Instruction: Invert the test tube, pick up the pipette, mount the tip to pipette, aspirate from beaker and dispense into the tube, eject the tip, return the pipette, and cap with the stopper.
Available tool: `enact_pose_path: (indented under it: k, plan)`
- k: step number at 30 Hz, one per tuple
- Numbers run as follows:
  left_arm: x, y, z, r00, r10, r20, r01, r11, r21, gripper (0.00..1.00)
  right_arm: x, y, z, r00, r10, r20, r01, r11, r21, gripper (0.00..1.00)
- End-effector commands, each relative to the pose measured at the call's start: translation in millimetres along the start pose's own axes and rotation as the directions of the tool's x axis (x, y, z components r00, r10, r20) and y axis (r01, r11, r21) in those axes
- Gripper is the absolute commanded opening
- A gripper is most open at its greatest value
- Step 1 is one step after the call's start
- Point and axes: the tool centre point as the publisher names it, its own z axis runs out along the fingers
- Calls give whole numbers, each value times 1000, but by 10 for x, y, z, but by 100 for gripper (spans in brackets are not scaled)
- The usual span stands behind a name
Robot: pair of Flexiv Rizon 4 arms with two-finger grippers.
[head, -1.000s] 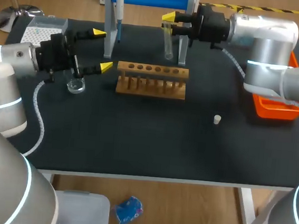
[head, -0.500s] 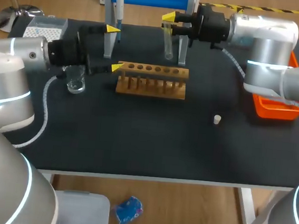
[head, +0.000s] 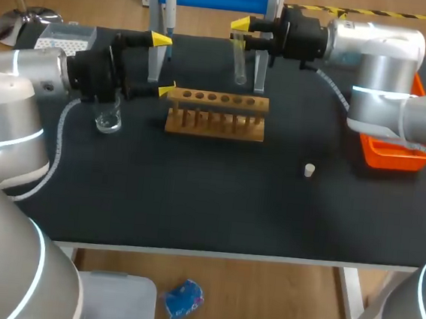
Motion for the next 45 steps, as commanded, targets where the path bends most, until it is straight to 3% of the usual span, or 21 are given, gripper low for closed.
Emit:
enact_pose_path:
  k: [1,6,14,18,31,35,45]
  plan:
    - [13,-54,7,999,43,10,-43,999,-18,100,6,-5,-7,1000,-1,2,1,1000,0,0]
    - [-14,-66,69,995,90,32,-90,996,23,100,6,-5,-7,1000,-1,2,1,1000,0,0]
    - [-107,-221,480,973,183,-143,-172,981,88,100,6,-5,-7,1000,-1,2,1,1000,0,0]
    - [-67,-241,675,967,194,-168,-175,977,122,100,6,-5,-7,1000,-1,2,1,1000,0,0]
    - [-39,-417,1071,972,198,-131,-179,974,139,100,6,-5,-7,1000,-1,2,1,1000,0,0]
    - [-72,-550,1183,974,195,-118,-178,974,142,100,6,-5,-7,1000,-1,2,1,1000,0,0]
    - [-110,-725,1328,981,164,-104,-147,977,154,100,6,-5,-7,1000,-1,2,1,1000,0,0]
